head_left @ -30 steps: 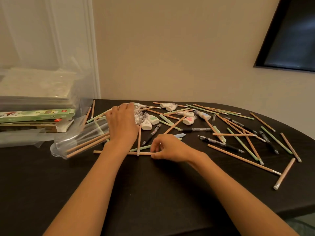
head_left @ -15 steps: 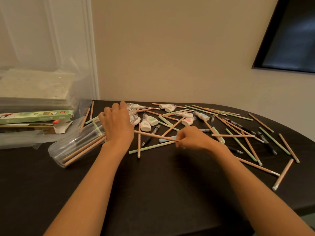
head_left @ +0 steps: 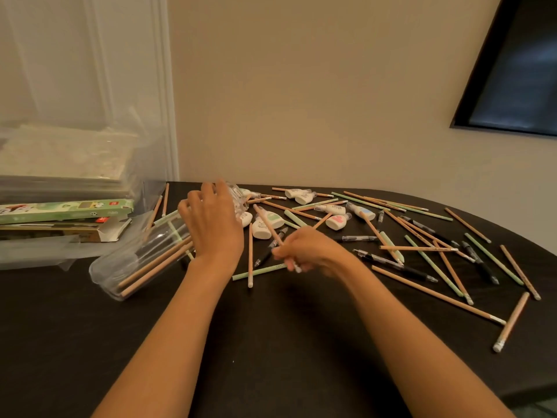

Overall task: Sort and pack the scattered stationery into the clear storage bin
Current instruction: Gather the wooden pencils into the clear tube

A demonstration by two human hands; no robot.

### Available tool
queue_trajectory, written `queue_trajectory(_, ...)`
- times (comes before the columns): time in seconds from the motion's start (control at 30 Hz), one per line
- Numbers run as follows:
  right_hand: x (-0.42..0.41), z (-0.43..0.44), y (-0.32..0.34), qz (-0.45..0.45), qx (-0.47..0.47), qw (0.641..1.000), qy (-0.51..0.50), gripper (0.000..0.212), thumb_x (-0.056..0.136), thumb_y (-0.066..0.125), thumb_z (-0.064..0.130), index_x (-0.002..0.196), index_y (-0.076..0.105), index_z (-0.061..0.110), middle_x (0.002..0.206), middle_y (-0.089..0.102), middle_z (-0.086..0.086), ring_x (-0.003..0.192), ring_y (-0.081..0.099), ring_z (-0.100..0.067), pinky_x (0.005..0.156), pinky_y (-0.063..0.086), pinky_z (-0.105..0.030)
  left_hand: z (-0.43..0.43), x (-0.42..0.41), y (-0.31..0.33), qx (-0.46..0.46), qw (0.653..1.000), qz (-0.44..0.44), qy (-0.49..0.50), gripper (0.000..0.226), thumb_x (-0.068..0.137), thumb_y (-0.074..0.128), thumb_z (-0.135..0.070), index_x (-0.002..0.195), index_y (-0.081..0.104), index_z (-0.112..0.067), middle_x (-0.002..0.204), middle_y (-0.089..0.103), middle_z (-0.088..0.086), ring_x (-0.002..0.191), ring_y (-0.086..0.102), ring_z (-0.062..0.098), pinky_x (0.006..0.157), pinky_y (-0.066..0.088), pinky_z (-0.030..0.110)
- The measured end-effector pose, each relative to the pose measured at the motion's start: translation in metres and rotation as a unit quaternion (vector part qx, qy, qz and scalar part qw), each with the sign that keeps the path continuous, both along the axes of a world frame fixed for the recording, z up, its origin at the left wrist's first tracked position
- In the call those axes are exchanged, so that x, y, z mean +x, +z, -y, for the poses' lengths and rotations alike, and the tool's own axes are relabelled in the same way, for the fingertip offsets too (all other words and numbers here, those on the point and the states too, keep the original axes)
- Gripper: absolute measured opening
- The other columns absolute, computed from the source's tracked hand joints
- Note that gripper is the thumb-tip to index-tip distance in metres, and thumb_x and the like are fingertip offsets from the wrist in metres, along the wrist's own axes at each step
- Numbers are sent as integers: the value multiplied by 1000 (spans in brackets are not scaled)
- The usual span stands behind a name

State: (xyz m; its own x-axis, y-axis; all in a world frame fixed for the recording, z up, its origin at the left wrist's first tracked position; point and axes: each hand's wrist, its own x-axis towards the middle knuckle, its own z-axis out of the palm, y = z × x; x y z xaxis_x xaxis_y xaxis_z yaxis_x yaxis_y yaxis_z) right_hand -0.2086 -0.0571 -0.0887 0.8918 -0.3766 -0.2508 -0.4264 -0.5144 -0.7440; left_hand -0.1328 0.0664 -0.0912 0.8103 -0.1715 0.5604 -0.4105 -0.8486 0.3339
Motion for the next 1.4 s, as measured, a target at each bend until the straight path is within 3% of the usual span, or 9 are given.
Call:
queue_trajectory(0.1, 20, -25, -9, 9, -15, 1000, -7, 22, 88, 62, 22, 99, 63, 3, 65, 56, 0, 51, 49, -6, 47, 40, -15, 0, 1, -3, 8, 1000, 0, 3, 63, 88, 62, -16, 142, 30, -12, 137, 42, 11, 127, 37, 30, 106, 25, 40)
queue_trajectory(0.3, 47, -45, -14, -43, -150, 988, 5, 20, 87, 64, 24, 82, 55, 7, 66, 51, -3, 55, 52, -12, 58, 47, -21, -4, 2, -5, 12, 1000, -10, 3, 66, 88, 62, -17, 143, 27, -13, 140, 39, 11, 129, 34, 29, 107, 22, 40)
queue_trajectory(0.47, 39, -34, -9, 16, -41, 999, -19, 15, 91, 55, 20, 80, 53, 11, 69, 52, -2, 56, 47, -8, 50, 40, -18, -3, 3, -5, 16, 1000, -9, -2, 67, 87, 63, -19, 143, 27, -13, 140, 39, 11, 129, 34, 30, 107, 22, 40)
queue_trajectory(0.67, -1, -2, 13, 45, 47, 998, 3, 24, 100, 33, 23, 114, 42, 6, 66, 46, -3, 53, 39, -7, 44, 32, -15, 2, 0, -6, 17, 1000, -6, -18, 67, 88, 62, -18, 143, 26, -13, 140, 39, 11, 129, 34, 30, 107, 25, 41)
queue_trajectory(0.83, -32, 31, 19, 93, 132, 984, 70, 15, 100, 35, 15, 105, 49, 10, 61, 49, -1, 55, 45, -8, 59, 42, -20, 2, -4, -6, 14, 999, -5, -35, 66, 87, 63, -17, 142, 28, -14, 140, 40, 9, 130, 34, 29, 109, 22, 42)
queue_trajectory(0.93, -48, 43, 22, 41, 132, 982, 128, 24, 100, 32, 11, 93, 55, 10, 58, 47, 1, 51, 43, -6, 55, 40, -18, 2, -5, -6, 12, 999, -3, -42, 64, 87, 62, -17, 142, 30, -15, 141, 40, 8, 131, 34, 28, 110, 21, 43)
queue_trajectory(1.2, -48, 52, 26, -9, 85, 983, 163, 25, 99, 39, 10, 102, 65, 8, 57, 46, 4, 44, 32, -3, 42, 27, -13, 3, -16, -5, 29, 990, 4, -139, 65, 84, 66, -17, 140, 33, -24, 141, 40, -2, 133, 32, 19, 112, 15, 39)
queue_trajectory(1.3, -38, 47, 31, 46, 47, 991, 120, 20, 94, 52, 16, 102, 68, 7, 61, 52, 5, 48, 37, -2, 43, 28, -13, 8, -25, -4, 57, 980, 21, -190, 64, 85, 65, -20, 140, 33, -26, 144, 38, -4, 135, 29, 17, 113, 13, 36)
queue_trajectory(1.4, -26, 40, 28, 173, 106, 979, -8, 16, 91, 57, 12, 101, 66, 3, 79, 60, -3, 61, 51, -4, 49, 41, -12, 12, -31, -3, 61, 977, 24, -203, 64, 87, 62, -25, 143, 31, -24, 146, 36, -3, 136, 28, 18, 112, 13, 35)
